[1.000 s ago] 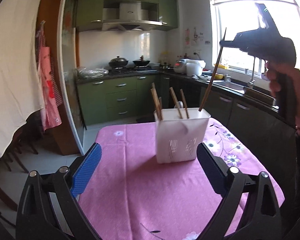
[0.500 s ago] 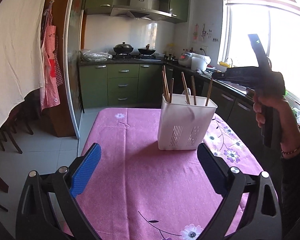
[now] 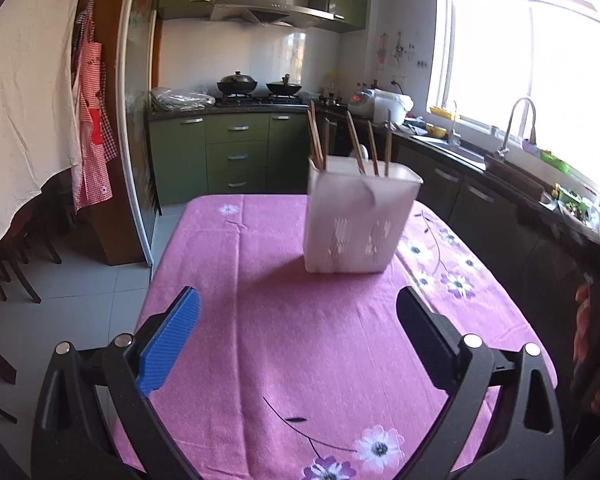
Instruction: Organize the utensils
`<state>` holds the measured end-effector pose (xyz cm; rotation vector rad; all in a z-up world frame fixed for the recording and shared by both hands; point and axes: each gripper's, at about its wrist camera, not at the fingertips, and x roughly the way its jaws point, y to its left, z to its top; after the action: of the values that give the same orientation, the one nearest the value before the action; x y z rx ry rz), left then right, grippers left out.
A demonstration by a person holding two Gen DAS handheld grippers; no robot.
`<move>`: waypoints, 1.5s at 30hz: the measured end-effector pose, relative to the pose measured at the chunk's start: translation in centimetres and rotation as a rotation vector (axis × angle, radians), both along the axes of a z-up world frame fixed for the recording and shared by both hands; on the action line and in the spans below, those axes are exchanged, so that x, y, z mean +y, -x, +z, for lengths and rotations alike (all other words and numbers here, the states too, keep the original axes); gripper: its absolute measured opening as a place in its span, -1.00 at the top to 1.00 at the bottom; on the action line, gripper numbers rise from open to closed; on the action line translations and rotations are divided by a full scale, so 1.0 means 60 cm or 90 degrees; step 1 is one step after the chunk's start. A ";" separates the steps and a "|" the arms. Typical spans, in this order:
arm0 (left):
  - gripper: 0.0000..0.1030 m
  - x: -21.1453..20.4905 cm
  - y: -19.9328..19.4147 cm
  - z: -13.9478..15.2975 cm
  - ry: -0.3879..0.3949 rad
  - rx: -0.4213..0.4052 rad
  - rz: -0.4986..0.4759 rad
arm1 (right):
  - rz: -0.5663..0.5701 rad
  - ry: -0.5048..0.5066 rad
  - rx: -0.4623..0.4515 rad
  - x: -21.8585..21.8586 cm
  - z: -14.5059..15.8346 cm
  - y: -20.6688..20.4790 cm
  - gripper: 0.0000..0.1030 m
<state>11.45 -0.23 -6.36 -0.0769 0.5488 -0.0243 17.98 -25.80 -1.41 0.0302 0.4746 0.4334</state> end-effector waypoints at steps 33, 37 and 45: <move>-0.86 -0.023 0.171 0.048 -0.038 -0.058 0.014 | -0.064 0.035 -0.103 -0.054 0.026 0.305 -0.91; -0.86 -0.023 0.174 0.050 -0.039 -0.060 0.017 | -0.059 0.037 -0.101 -0.051 0.029 0.307 -0.91; -0.86 -0.019 0.174 0.052 -0.036 -0.061 0.016 | -0.050 0.034 -0.094 -0.044 0.029 0.303 -0.91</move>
<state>1.03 -1.39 -3.25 -0.0276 0.4521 0.0123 -0.19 -28.42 0.33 -0.0347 0.3384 0.3429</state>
